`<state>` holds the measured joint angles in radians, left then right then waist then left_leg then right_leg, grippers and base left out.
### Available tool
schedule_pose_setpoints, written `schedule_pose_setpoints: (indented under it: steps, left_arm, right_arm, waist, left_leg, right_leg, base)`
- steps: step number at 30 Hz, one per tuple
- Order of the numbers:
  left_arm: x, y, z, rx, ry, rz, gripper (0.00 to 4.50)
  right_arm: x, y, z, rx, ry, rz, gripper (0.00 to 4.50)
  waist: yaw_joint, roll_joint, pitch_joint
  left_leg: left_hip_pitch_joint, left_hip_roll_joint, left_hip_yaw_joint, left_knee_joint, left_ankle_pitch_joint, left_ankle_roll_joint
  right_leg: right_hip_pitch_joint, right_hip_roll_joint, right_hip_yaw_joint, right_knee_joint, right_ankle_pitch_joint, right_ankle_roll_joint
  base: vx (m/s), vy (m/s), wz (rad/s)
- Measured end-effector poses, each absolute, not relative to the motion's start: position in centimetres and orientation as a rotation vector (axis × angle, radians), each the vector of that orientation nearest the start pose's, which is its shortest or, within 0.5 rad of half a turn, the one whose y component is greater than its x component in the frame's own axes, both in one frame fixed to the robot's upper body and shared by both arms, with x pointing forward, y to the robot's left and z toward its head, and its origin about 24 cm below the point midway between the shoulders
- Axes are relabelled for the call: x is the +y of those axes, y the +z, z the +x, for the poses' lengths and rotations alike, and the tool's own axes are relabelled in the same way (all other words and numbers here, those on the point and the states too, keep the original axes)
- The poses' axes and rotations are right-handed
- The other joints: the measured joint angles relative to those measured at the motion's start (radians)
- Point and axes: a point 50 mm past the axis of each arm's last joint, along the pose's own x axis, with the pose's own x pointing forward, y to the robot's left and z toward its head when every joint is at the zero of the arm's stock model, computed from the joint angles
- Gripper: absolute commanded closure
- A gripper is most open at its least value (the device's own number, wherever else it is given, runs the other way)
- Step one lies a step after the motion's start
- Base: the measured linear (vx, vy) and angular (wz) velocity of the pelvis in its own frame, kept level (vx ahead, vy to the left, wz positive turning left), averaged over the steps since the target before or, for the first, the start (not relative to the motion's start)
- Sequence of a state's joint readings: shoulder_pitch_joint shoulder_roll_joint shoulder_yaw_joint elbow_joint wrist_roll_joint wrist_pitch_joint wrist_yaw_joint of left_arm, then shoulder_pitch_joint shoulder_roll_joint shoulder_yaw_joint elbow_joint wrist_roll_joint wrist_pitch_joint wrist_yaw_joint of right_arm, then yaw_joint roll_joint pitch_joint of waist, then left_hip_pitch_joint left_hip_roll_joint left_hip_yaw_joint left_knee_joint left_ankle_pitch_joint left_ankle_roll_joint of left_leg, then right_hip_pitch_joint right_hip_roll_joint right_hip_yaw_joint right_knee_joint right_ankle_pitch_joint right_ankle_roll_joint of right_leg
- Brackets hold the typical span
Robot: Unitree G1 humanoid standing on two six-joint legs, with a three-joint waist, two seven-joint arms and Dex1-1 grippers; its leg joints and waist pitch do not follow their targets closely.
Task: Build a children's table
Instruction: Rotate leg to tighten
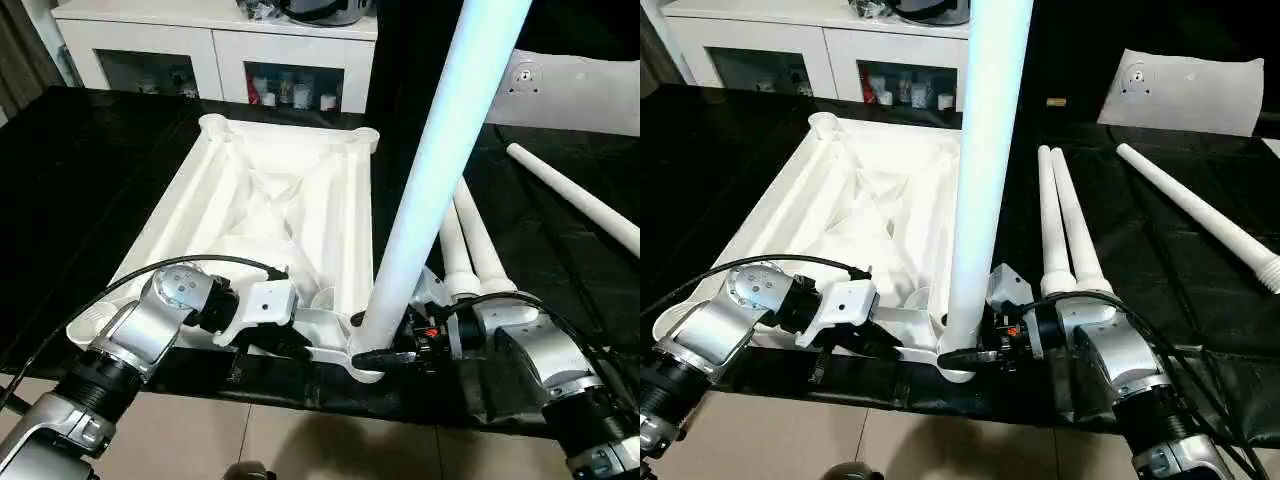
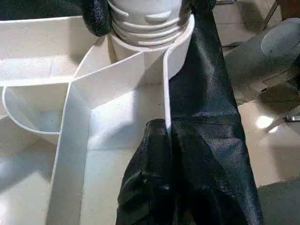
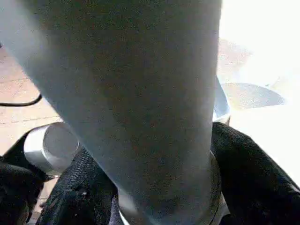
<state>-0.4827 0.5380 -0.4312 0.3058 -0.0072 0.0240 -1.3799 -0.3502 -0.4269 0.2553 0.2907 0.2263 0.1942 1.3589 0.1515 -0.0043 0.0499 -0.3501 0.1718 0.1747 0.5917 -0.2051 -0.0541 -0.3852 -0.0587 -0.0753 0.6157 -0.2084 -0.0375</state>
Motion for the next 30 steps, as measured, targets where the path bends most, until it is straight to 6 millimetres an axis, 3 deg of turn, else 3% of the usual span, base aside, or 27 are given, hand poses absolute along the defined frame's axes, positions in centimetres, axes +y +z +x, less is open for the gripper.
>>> schedule_pose_setpoints:
  steps: [10,14,21,30]
  left_arm:
    - [13.9,5.7,28.0,0.453,-1.601,0.576,4.50]
    - [14.1,5.4,28.1,0.477,-1.526,0.506,4.50]
    - [13.6,4.7,28.3,0.488,-1.154,0.291,4.50]
    - [10.4,5.0,28.5,0.477,-0.835,0.141,4.50]
  right_arm:
    - [-13.6,4.2,26.1,0.360,1.485,-0.069,1.88]
    - [-13.2,3.8,26.2,0.342,1.393,-0.021,1.88]
    - [-11.2,3.1,29.0,0.303,0.963,0.083,1.89]
    - [-9.2,3.9,32.0,0.289,0.632,0.132,1.89]
  waist:
    - [0.004,0.001,0.000]
    - [-0.007,0.001,-0.001]
    - [-0.066,0.003,-0.002]
    - [-0.061,0.004,-0.001]
  left_leg:
    - [0.001,0.000,0.000,0.000,0.000,0.000]
    - [0.002,0.000,0.000,0.000,0.002,-0.002]
    - [0.006,0.000,0.000,0.000,0.006,-0.007]
    - [-0.001,0.000,0.000,-0.008,0.005,-0.006]
  right_leg:
    - [0.002,0.000,0.000,0.000,0.000,0.000]
    - [0.004,0.000,0.000,0.001,0.000,0.000]
    - [0.004,0.000,0.000,0.000,0.003,0.000]
    - [-0.003,0.001,-0.001,-0.003,0.005,-0.002]
  base:
    - [0.000,0.000,0.00]
    - [0.000,0.000,0.00]
    - [0.000,0.000,0.00]
    - [0.000,0.000,0.00]
